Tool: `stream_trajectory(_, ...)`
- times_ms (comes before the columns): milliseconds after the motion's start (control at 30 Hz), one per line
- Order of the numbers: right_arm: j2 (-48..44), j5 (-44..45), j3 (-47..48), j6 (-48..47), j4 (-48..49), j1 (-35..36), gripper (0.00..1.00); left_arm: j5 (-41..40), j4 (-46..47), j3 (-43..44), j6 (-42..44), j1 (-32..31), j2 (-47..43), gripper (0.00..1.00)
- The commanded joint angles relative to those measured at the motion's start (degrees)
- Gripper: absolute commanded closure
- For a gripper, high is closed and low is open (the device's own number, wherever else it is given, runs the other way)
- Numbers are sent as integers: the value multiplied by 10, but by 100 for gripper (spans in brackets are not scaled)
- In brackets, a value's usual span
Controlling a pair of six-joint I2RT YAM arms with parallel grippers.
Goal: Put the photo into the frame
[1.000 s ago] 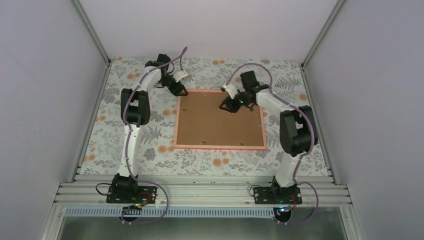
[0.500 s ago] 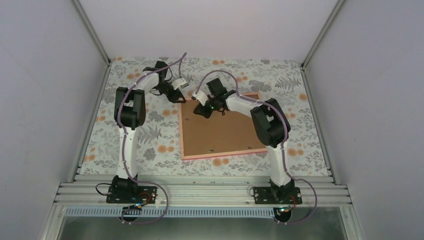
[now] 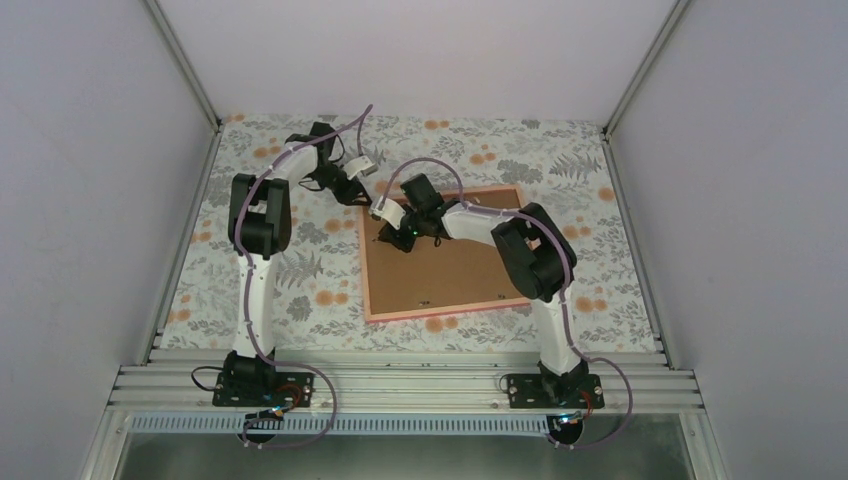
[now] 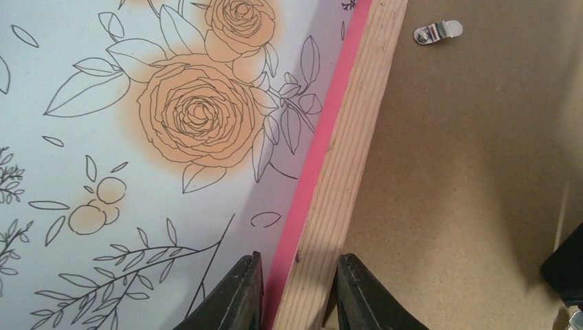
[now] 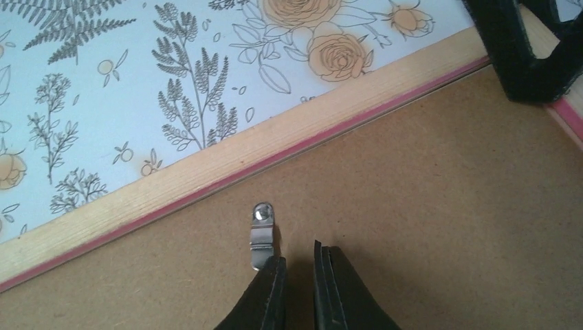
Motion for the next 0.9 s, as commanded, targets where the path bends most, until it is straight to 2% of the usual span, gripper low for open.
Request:
stream_trajectory(0, -17, 10, -37, -24, -6, 15, 89, -67, -33, -16, -3, -5, 50, 74)
stream_trajectory(200, -19, 2, -34, -31, -7, 31, 89, -68, -35, -5, -8, -5, 56, 75)
stream_trajectory(433, 1, -12, -2, -21, -19, 38, 96, -71, -42, 6, -9, -6, 63, 75)
stream_trajectory(567, -18, -62, -13, -41, -33, 39, 95, -69, -44, 8, -8, -6, 64, 76)
stream_trajectory(867, -53, -65, 9, -10, -45, 20, 92, -70, -49, 17, -9, -6, 70, 76)
